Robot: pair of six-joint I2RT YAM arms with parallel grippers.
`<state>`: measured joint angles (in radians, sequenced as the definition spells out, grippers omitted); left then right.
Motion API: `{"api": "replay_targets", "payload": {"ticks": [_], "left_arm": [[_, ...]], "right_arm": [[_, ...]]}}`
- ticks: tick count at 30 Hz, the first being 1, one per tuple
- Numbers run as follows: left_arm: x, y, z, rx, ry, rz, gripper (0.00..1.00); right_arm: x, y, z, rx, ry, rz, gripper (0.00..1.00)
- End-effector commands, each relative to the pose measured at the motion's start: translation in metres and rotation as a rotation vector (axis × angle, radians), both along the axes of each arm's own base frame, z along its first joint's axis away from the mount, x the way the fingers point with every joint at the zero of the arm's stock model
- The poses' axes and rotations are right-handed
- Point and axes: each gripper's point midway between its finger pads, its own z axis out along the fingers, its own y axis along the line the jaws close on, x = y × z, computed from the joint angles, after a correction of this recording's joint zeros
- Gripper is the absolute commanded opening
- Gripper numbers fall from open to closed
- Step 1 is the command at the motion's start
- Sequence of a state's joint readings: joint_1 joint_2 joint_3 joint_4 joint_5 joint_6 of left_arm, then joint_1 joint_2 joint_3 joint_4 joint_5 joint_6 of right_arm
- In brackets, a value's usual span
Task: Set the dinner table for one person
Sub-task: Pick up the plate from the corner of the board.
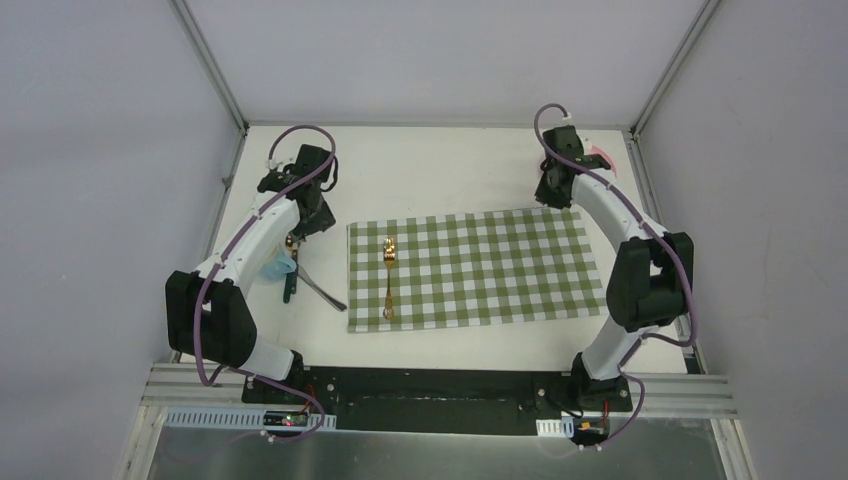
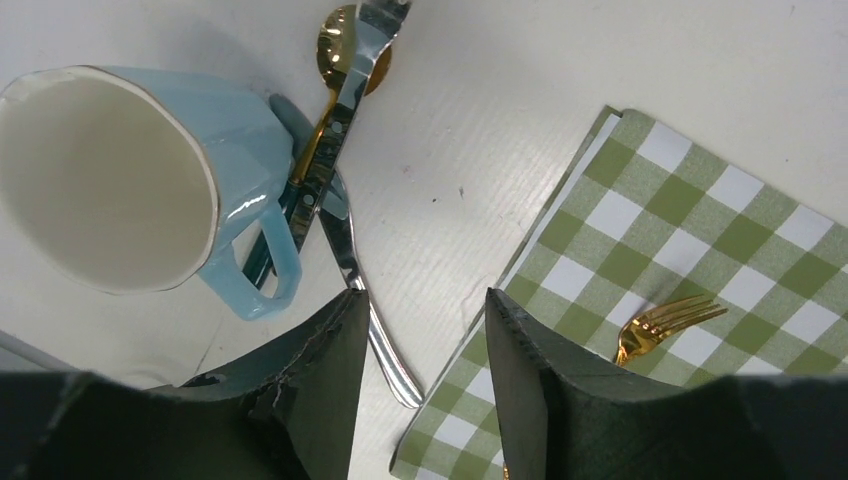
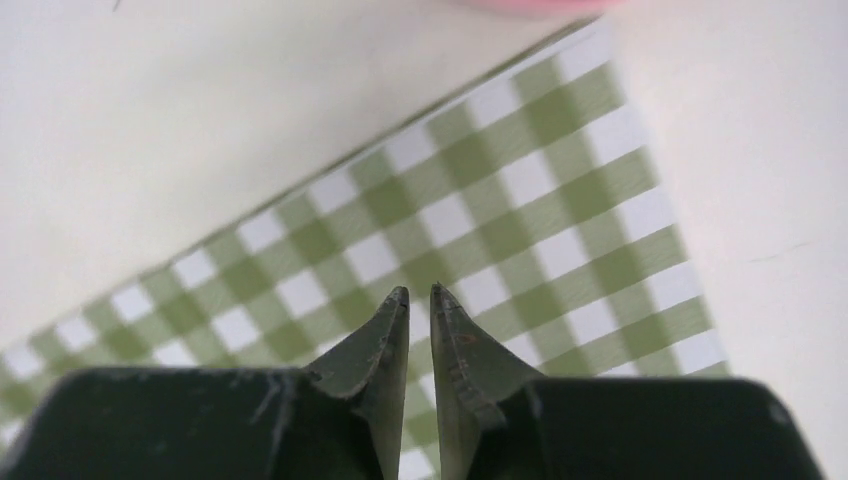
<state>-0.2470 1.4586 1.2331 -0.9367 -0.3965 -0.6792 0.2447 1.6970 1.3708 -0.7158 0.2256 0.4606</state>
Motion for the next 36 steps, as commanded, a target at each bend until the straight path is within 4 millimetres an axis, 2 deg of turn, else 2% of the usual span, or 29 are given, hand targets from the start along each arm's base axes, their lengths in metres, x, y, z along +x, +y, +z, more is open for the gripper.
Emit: {"api": "replay_targets", "payload": {"ticks": [1, 3, 5, 7, 9, 10, 11, 13, 16, 18, 24, 29, 32, 35, 36], "left_arm": [[0.009, -0.011, 0.008, -0.052, -0.045, -0.061, 0.47], [0.01, -0.017, 0.008, -0.07, -0.053, -0.078, 0.46], [0.01, -0.023, 0.008, -0.084, -0.062, -0.1, 0.46], [0.011, -0.028, 0.008, -0.093, -0.064, -0.116, 0.46], [0.011, -0.033, 0.008, -0.102, -0.068, -0.133, 0.46], [0.012, -0.035, 0.008, -0.108, -0.068, -0.14, 0.46], [0.012, -0.038, 0.008, -0.113, -0.072, -0.149, 0.45], [0.012, -0.046, 0.007, -0.126, -0.077, -0.169, 0.45], [0.015, -0.061, 0.004, -0.135, -0.083, -0.207, 0.45], [0.017, -0.07, 0.001, -0.137, -0.079, -0.231, 0.45], [0.022, -0.097, -0.011, -0.147, -0.058, -0.301, 0.44], [0.024, -0.109, -0.012, -0.149, -0.06, -0.339, 0.44], [0.026, -0.112, -0.01, -0.151, -0.067, -0.353, 0.44], [0.027, -0.113, -0.006, -0.151, -0.076, -0.361, 0.44], [0.027, -0.113, -0.005, -0.15, -0.078, -0.363, 0.44]], "right_arm": [[0.028, -0.059, 0.021, -0.268, -0.055, -0.148, 0.18], [0.031, -0.076, 0.021, -0.337, -0.047, -0.186, 0.18], [0.038, -0.074, 0.014, -0.283, -0.069, -0.156, 0.19], [0.05, -0.069, 0.02, -0.187, -0.173, -0.128, 0.22], [0.059, -0.079, 0.031, -0.169, -0.266, -0.163, 0.22], [0.065, -0.07, 0.034, -0.117, -0.294, -0.117, 0.31], [0.068, -0.07, 0.037, -0.11, -0.304, -0.103, 0.36], [0.075, -0.082, 0.044, -0.116, -0.306, -0.118, 0.4], [0.086, -0.097, 0.052, -0.054, -0.344, -0.156, 0.51], [0.097, -0.095, 0.055, -0.002, -0.376, -0.151, 0.53], [0.125, -0.107, 0.034, -0.018, -0.37, -0.256, 0.52], [0.143, -0.119, 0.014, -0.046, -0.364, -0.343, 0.52], [0.142, -0.13, 0.004, -0.09, -0.349, -0.415, 0.51], [0.139, -0.143, 0.005, -0.149, -0.355, -0.465, 0.52], [0.137, -0.154, 0.005, -0.161, -0.355, -0.487, 0.52]]}}
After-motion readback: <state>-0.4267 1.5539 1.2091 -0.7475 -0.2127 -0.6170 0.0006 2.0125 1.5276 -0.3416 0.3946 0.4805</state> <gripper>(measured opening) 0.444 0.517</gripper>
